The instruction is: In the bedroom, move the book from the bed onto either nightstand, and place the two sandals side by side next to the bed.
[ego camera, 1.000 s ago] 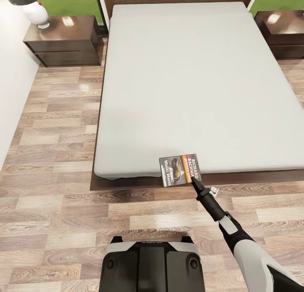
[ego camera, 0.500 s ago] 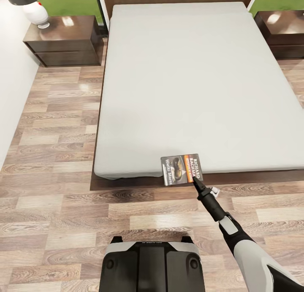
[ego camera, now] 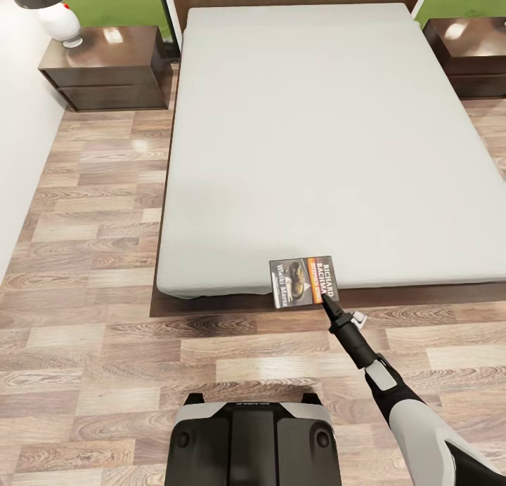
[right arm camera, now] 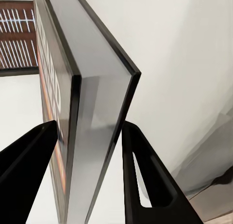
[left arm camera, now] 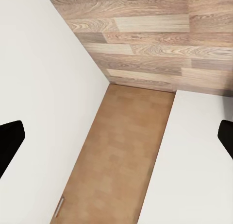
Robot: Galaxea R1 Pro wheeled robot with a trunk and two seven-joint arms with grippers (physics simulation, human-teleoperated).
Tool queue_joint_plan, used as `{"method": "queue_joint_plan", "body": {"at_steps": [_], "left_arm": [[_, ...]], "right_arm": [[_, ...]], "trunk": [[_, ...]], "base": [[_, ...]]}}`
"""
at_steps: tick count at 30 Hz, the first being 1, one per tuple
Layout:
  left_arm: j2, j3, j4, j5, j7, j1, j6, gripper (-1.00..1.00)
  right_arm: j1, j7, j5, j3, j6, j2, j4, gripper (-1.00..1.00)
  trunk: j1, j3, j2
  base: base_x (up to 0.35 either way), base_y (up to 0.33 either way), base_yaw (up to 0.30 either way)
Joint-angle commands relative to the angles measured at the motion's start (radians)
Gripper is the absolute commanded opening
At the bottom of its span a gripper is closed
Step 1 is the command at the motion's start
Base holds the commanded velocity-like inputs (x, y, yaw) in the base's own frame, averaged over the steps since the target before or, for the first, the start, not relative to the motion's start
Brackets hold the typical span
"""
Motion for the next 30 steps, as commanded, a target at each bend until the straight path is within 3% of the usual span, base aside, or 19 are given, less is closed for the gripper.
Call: {"method": "queue_joint_plan", "body": {"at_steps": [1,16,30], "left_arm": [[0.000,-0.008,0.001,0.008,0.001,0.000,-0.003,1.00],[0.000,-0.008,0.001,0.009,0.001,0.000,-0.006,1.00],[0.000,-0.008,0.001,0.009,0.001,0.000,-0.006,1.00]], "right_arm": [[0.000,0.003,-0.005,-0.001,0.010,0.000,0.001,-1.00],[-0.001,0.003,-0.006,-0.003,0.007,0.003,0.006,-1.00],[0.000,0.015,-0.006,0.000,-0.098,0.010,0.006,-1.00]], "trunk": [[0.001,-0.001,-0.001],[0.001,-0.001,-0.001],[0.001,-0.001,-0.001]], "base": [[0.000,0.000,0.000],[0.000,0.000,0.000],[0.000,0.000,0.000]]}}
